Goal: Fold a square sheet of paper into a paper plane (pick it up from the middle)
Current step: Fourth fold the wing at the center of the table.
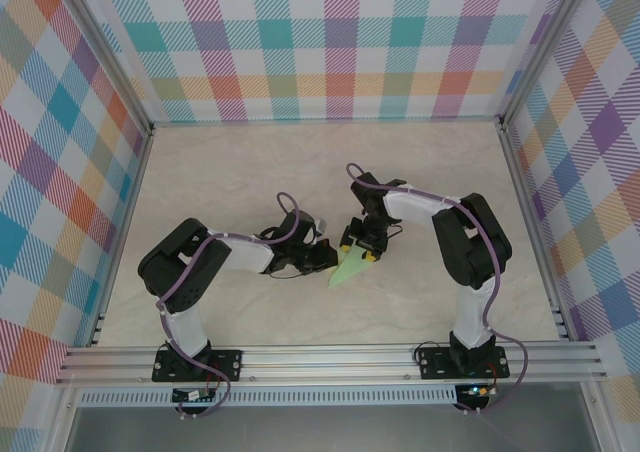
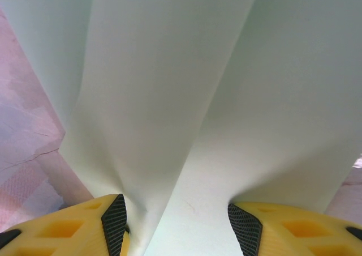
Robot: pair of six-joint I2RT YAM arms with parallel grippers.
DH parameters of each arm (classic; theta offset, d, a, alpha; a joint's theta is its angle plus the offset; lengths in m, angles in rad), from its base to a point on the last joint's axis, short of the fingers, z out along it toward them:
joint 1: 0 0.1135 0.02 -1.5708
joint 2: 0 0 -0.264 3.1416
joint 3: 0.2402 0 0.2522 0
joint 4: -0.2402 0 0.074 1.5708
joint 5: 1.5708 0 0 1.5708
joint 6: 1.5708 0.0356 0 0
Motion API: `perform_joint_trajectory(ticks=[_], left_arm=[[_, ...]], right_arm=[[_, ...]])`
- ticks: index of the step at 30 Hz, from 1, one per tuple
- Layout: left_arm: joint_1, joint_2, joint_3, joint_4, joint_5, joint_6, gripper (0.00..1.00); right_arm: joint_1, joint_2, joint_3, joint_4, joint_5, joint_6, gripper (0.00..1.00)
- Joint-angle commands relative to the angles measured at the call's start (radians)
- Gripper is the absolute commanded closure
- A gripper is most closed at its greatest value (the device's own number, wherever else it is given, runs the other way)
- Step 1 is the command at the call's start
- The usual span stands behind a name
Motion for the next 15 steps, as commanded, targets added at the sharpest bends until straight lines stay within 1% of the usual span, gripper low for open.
perform_joint_trajectory(ticks=[1,9,15], left_arm=[[-0.002,0.003,0.014,-0.053,-0.024,0.024,0.95],[-0.002,-0.009,0.021,-0.080,-0.035,0.037,0.96],[-0.002,-0.004,0.024,-0.090,-0.041,0.042,0.96]], right_arm=[[0.006,0.169,-0.082,0.049,0.132,-0.008,0.43],[0.007,0.183,-0.079,0.047,0.137,-0.003,0.43],[0.007,0.186,-0.081,0.036,0.152,0.011,0.45]])
